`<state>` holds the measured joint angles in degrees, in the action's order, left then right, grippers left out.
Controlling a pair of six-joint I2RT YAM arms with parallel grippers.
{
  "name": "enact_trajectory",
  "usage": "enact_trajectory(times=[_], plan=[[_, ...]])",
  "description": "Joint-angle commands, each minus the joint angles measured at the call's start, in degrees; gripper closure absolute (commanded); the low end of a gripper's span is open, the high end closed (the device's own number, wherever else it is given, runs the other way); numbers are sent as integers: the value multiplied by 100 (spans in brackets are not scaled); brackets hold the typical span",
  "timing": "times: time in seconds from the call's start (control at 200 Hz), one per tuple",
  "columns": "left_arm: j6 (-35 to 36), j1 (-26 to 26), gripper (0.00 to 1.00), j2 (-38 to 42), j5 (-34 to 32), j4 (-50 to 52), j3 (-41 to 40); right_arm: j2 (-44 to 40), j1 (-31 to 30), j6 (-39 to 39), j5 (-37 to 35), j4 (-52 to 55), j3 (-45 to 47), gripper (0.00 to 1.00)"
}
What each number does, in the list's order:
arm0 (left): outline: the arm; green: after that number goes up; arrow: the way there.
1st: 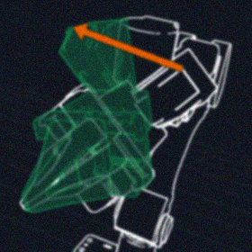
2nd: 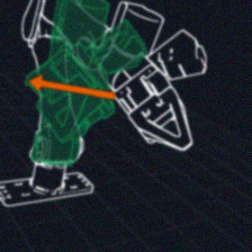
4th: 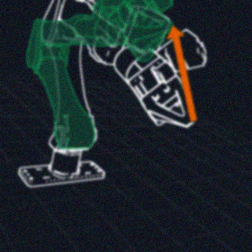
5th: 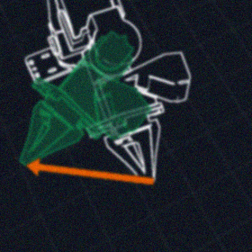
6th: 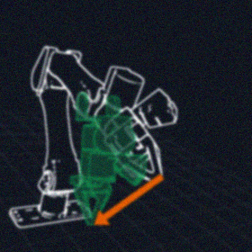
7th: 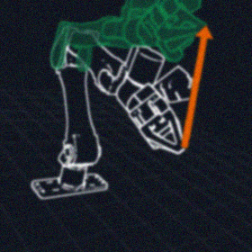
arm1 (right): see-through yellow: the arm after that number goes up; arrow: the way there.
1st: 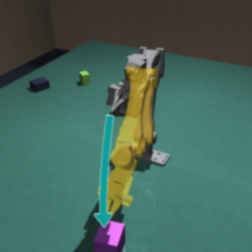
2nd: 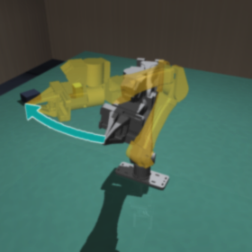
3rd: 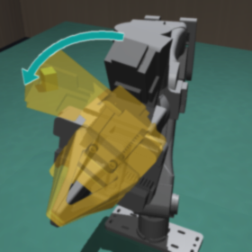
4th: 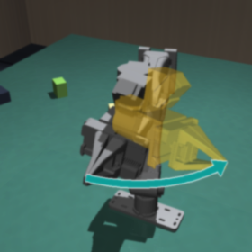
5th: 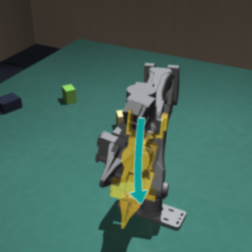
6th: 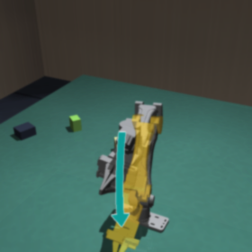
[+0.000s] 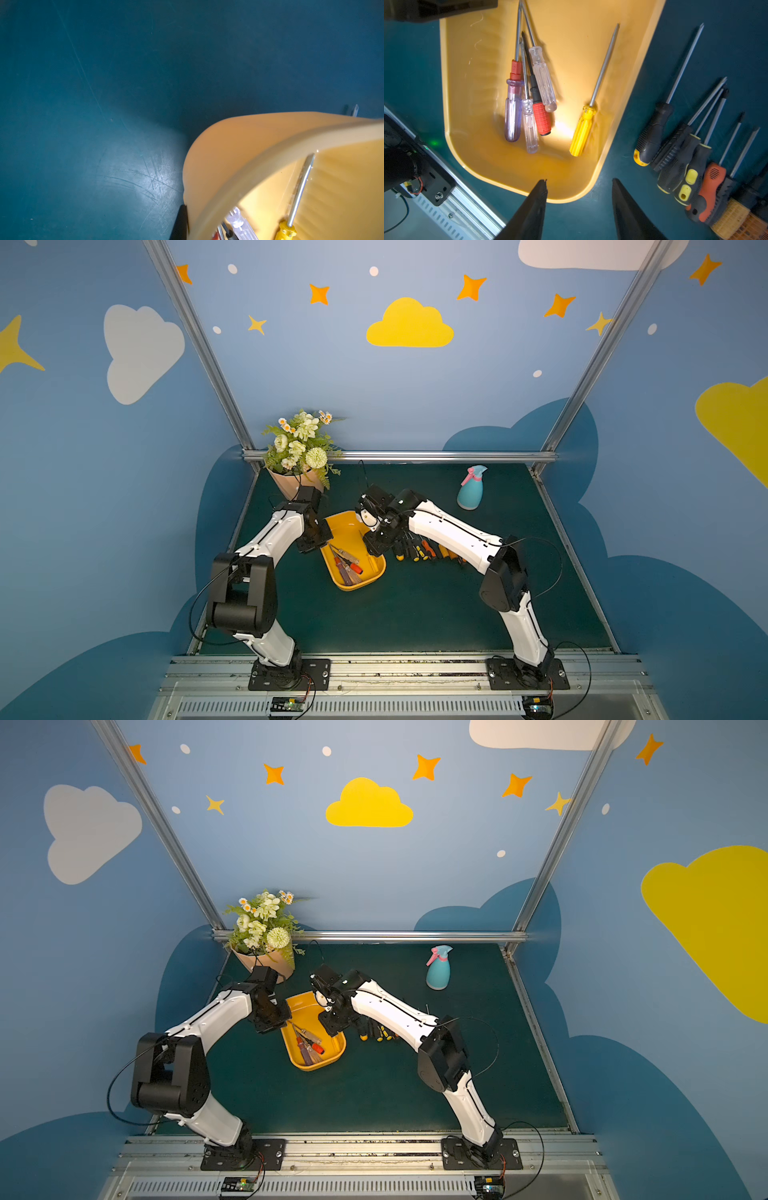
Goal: Take out the screwdriver from the storage box
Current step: Pick up the screwdriver from the storage box.
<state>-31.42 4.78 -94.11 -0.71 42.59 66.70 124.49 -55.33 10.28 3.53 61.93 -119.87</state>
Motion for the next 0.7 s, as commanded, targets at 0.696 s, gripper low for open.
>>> enact_trajectory(times=[0.696], plan=[[-182,94,98,136,190,-83,-136,1874,-123,782,-1011,1001,-1282,49]])
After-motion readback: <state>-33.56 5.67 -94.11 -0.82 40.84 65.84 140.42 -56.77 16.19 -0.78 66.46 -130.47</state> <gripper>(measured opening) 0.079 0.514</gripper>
